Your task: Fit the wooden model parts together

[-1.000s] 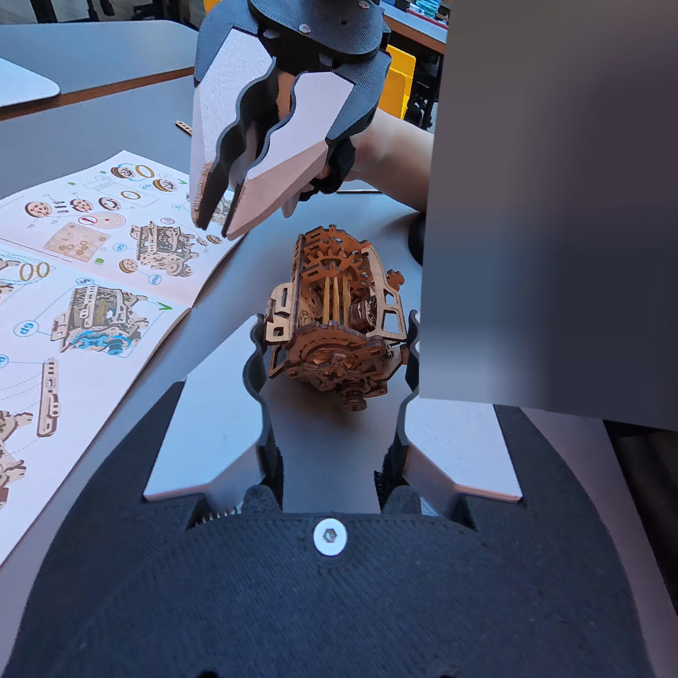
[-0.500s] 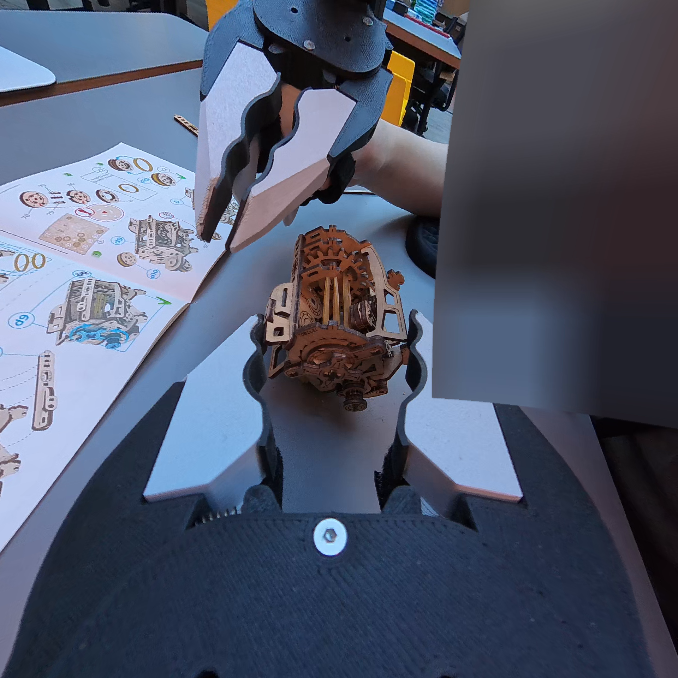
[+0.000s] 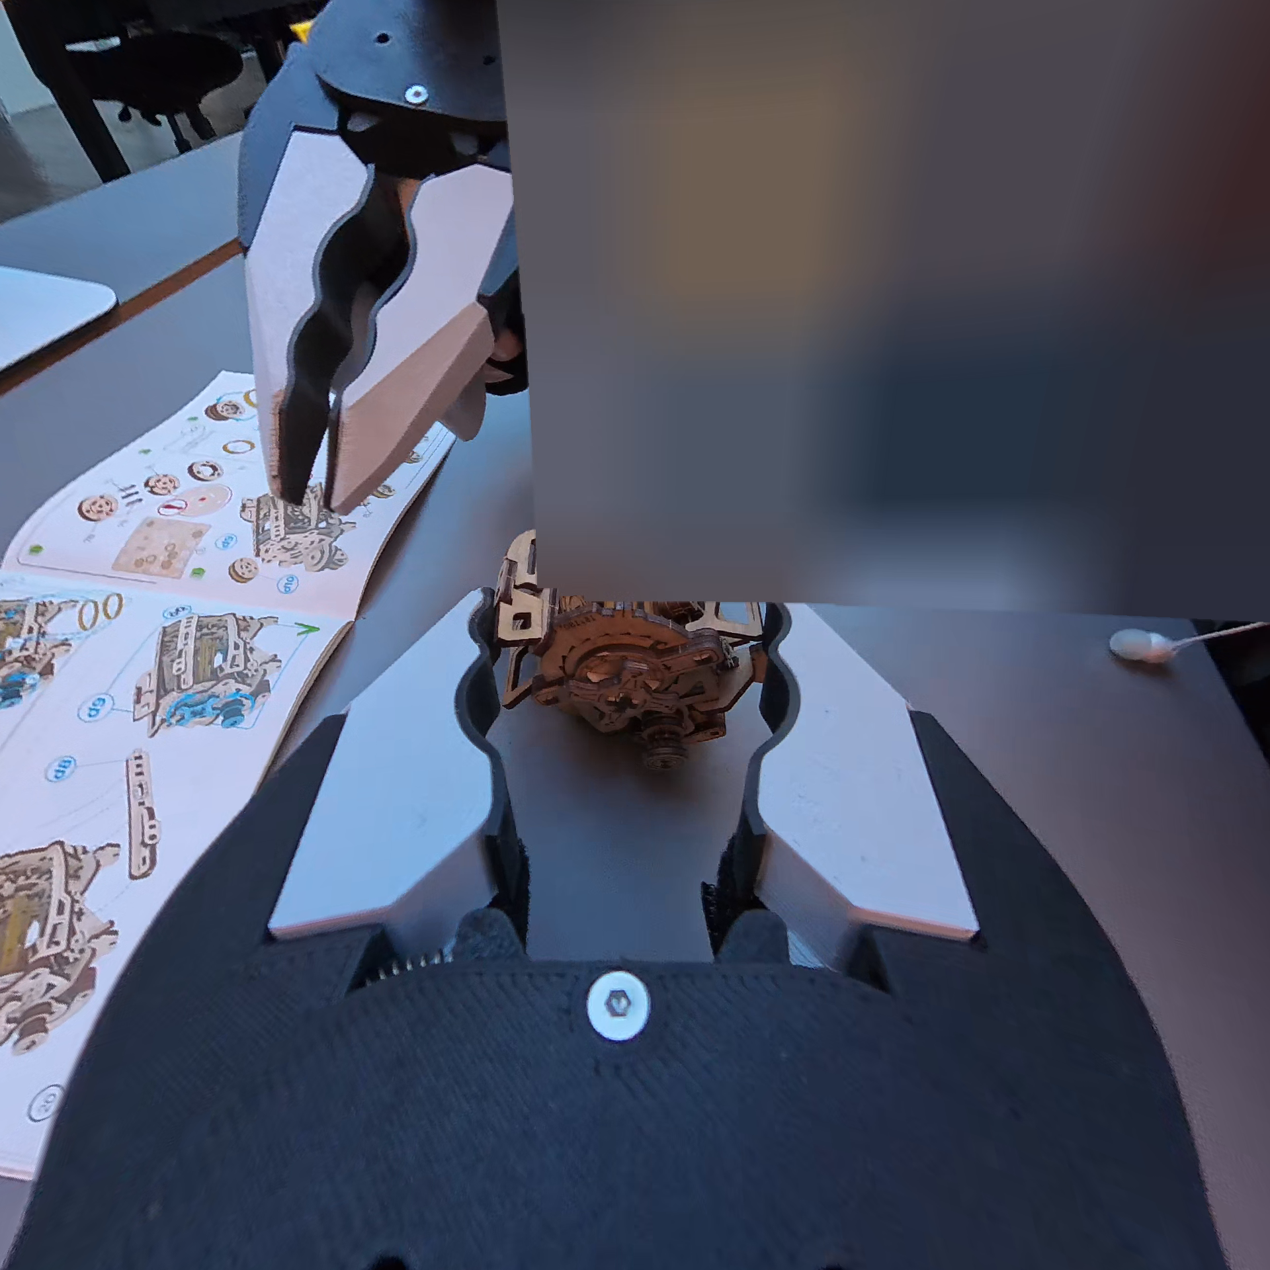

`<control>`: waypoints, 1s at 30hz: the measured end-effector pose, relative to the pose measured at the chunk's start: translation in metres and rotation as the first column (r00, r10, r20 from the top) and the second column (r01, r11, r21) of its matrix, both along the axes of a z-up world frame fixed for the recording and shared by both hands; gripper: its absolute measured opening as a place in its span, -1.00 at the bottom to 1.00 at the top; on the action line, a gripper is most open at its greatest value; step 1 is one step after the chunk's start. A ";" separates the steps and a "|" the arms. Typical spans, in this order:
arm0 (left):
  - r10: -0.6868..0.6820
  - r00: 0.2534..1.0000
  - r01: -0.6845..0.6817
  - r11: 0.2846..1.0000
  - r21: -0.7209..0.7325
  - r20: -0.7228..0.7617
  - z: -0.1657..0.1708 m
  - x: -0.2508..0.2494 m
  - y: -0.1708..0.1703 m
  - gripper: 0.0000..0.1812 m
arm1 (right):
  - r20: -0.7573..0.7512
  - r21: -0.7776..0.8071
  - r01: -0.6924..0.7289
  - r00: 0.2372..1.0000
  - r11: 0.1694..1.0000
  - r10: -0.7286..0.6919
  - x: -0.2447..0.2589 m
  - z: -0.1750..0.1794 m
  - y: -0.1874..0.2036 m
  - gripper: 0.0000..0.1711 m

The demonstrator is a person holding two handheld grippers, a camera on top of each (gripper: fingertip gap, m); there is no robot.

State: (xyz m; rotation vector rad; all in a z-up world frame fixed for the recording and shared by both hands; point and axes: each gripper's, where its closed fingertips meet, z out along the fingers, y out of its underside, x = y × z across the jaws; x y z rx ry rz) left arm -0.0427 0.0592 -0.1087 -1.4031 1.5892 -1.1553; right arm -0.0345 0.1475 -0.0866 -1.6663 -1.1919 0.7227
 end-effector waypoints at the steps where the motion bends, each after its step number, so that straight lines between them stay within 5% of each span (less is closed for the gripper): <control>1: -0.002 1.000 0.002 1.000 0.015 0.002 0.000 0.000 -0.001 -0.16 | 0.000 0.000 0.000 1.000 1.000 0.000 0.000 0.000 0.000 -0.91; 30: -0.011 1.000 0.011 1.000 0.025 0.003 -0.001 0.000 -0.002 -0.16 | 0.020 -0.017 0.018 1.000 1.000 -0.018 0.001 -0.009 0.004 -0.91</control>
